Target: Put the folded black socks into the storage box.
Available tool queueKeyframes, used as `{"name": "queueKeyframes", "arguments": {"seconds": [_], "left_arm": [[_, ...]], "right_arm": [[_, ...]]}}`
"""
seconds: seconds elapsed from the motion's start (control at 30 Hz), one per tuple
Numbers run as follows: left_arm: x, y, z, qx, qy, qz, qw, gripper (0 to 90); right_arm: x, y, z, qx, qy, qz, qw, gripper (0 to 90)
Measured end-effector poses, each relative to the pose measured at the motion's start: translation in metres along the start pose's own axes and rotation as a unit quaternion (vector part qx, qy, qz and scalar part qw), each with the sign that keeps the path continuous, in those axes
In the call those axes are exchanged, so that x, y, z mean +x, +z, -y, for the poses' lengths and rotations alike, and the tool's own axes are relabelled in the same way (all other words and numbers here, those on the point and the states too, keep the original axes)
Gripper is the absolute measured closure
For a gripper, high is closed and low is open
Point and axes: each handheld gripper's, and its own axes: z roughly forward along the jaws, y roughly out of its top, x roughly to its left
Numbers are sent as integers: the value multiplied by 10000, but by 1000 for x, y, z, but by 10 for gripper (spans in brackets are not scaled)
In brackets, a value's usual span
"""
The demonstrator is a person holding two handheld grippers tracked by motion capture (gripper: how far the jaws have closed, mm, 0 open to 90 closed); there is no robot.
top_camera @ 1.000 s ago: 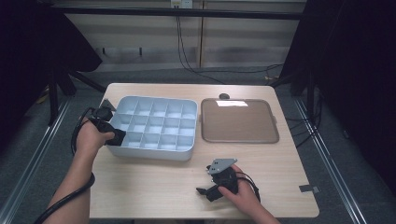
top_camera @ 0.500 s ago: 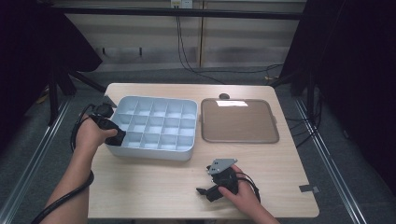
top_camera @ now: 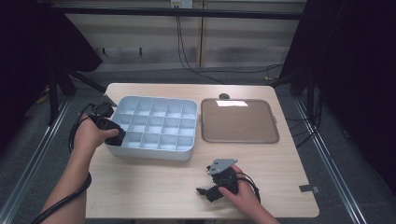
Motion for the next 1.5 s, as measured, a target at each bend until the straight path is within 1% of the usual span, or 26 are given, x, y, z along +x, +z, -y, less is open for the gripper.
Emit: {"name": "queueKeyframes", "arguments": {"seconds": [0.07, 0.13, 0.2, 0.27, 0.37, 0.43, 0.53, 0.57, 0.6, 0.7, 0.73, 0.77, 0.8, 0.83, 1.0, 1.03, 1.13, 1.2, 1.23, 1.37, 1.47, 1.5], "left_arm": [[-1, -1, 1, -52, -36, 62, 10000, 393], [0, -3, 2, -70, 8, 77, 9999, 382], [-1, -5, 4, -120, -2, 117, 9999, 370], [-2, -5, 5, -119, -3, 129, 9998, 366], [-5, -6, 8, -116, 80, 143, 9998, 357], [-5, -6, 9, -136, 59, 171, 9997, 354], [-7, -8, 11, -182, 81, 209, 9996, 345], [-7, -8, 11, -164, 80, 228, 9996, 341], [-7, -9, 12, -176, 120, 239, 9995, 336], [-9, -10, 15, -185, 114, 284, 9994, 325], [-9, -10, 16, -186, 149, 264, 9994, 325], [-11, -10, 17, -188, 120, 290, 9993, 323], [-11, -10, 18, -193, 167, 272, 9993, 322], [-11, -10, 18, -187, 167, 267, 9993, 320], [-13, -11, 22, -273, 184, 311, 9990, 318], [-13, -11, 23, -266, 232, 313, 9989, 318], [-15, -11, 26, -299, 231, 350, 9987, 318], [-16, -12, 27, -284, 291, 369, 9985, 317], [-17, -11, 28, -310, 280, 373, 9984, 317], [-19, -10, 33, -272, 366, 400, 9982, 314], [-20, -9, 35, -290, 378, 390, 9981, 314], [-20, -9, 36, -292, 422, 422, 9978, 313]], "right_arm": [[0, 0, 0, -1, 1, -1, 10000, 115], [0, 0, 0, -9, -11, 10, 10000, 116], [0, 0, 0, 0, 1, -2, 10000, 116], [0, 0, 0, 0, 9, 3, 10000, 115], [0, 0, 0, -1, 1, -1, 10000, 116], [0, 0, 0, 5, -4, 2, 10000, 115], [0, 0, 0, 1, -1, -1, 10000, 115], [0, 0, 0, -4, 5, 4, 10000, 116], [0, 0, 0, -1, 7, 4, 10000, 115], [0, 0, 0, -2, 4, -4, 10000, 115], [0, 0, 0, -2, 4, -4, 10000, 115], [0, 0, 0, -3, 3, -6, 10000, 115], [0, 0, 0, -3, 2, -7, 10000, 115], [0, 0, 0, -3, 2, -7, 10000, 116], [0, 0, 0, 15, 22, -18, 10000, 115], [0, 0, 0, 16, 21, -18, 10000, 115], [0, 0, 0, 18, 26, -20, 10000, 115], [0, 0, 0, 16, 22, -19, 10000, 115], [0, 0, 0, 18, 27, -21, 10000, 115], [0, 0, 0, 23, 17, -21, 10000, 115], [0, 0, 0, 20, 12, -21, 10000, 115], [0, 0, 0, 24, 17, -22, 10000, 115]]}}
